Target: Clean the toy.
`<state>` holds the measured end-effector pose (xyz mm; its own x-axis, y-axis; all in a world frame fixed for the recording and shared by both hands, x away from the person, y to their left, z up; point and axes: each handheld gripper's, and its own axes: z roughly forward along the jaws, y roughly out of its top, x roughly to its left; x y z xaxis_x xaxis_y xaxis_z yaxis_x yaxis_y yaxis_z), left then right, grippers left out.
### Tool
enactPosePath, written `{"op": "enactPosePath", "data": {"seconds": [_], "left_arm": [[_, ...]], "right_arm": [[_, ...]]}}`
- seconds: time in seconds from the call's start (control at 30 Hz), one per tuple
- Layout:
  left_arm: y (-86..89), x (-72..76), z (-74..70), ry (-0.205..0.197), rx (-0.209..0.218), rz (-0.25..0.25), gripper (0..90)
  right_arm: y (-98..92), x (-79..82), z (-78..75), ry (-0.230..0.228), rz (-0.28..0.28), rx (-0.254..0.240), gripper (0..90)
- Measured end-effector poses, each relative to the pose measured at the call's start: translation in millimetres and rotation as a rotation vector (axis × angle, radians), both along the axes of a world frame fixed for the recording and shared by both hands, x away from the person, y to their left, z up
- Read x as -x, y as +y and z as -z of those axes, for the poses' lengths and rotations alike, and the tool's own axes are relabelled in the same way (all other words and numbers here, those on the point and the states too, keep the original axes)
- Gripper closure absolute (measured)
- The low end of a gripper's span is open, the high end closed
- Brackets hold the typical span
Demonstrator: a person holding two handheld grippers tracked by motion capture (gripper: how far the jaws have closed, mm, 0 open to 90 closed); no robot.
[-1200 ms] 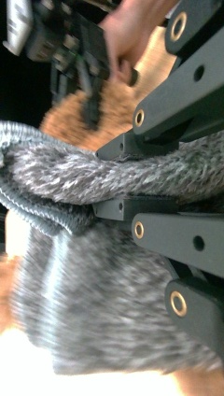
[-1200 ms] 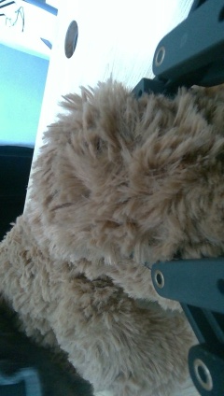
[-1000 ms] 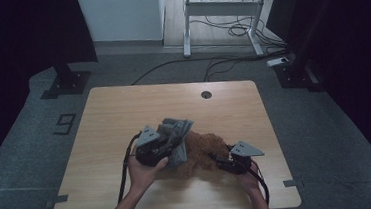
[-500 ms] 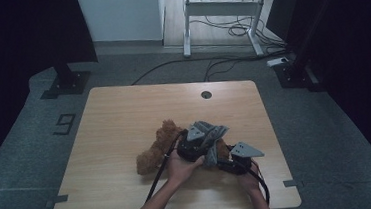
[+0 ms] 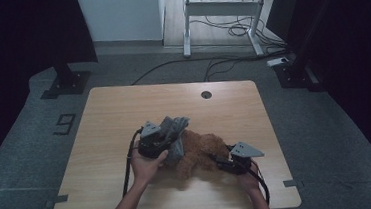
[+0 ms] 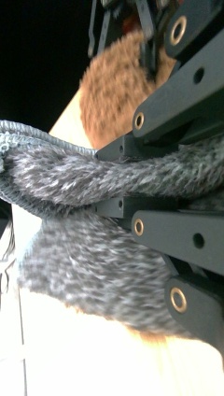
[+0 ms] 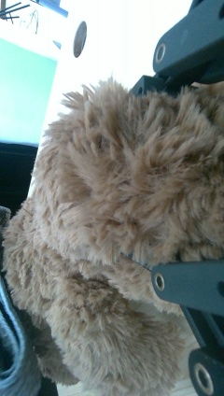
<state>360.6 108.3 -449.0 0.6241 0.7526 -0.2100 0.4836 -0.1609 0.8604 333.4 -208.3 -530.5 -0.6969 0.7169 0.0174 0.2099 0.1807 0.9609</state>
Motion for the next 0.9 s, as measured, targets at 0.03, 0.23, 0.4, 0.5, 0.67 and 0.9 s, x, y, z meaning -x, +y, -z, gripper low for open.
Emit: {"op": "enactPosePath", "data": {"seconds": [0.03, 0.23, 0.4, 0.5, 0.67, 0.9], "left_arm": [[6.4, -0.6, 0.9, 0.002, 0.004, -0.010, 78.2], [44.1, -1.8, 14.7, 0.041, -0.003, -0.090, 77.9], [69.0, -14.1, 53.4, 0.246, 0.067, -0.104, 77.8], [68.6, -15.4, 57.8, 0.239, 0.060, -0.108, 77.7], [72.9, -11.3, 46.4, 0.188, 0.033, -0.115, 77.7], [55.8, 10.0, -3.8, 0.012, 0.062, -0.072, 77.9]], "right_arm": [[0.1, 0.0, 0.1, 0.000, 0.000, -0.001, 44.4], [-0.5, -0.6, 0.6, 0.006, -0.002, -0.007, 44.2], [-2.3, -2.2, 2.2, 0.009, -0.004, -0.018, 44.0], [-1.8, -2.0, 2.2, 0.009, -0.003, -0.018, 44.0], [-1.6, -1.0, 1.4, 0.001, -0.006, -0.004, 43.5], [-1.5, -2.0, 0.8, 0.005, -0.004, -0.006, 43.2]]}}
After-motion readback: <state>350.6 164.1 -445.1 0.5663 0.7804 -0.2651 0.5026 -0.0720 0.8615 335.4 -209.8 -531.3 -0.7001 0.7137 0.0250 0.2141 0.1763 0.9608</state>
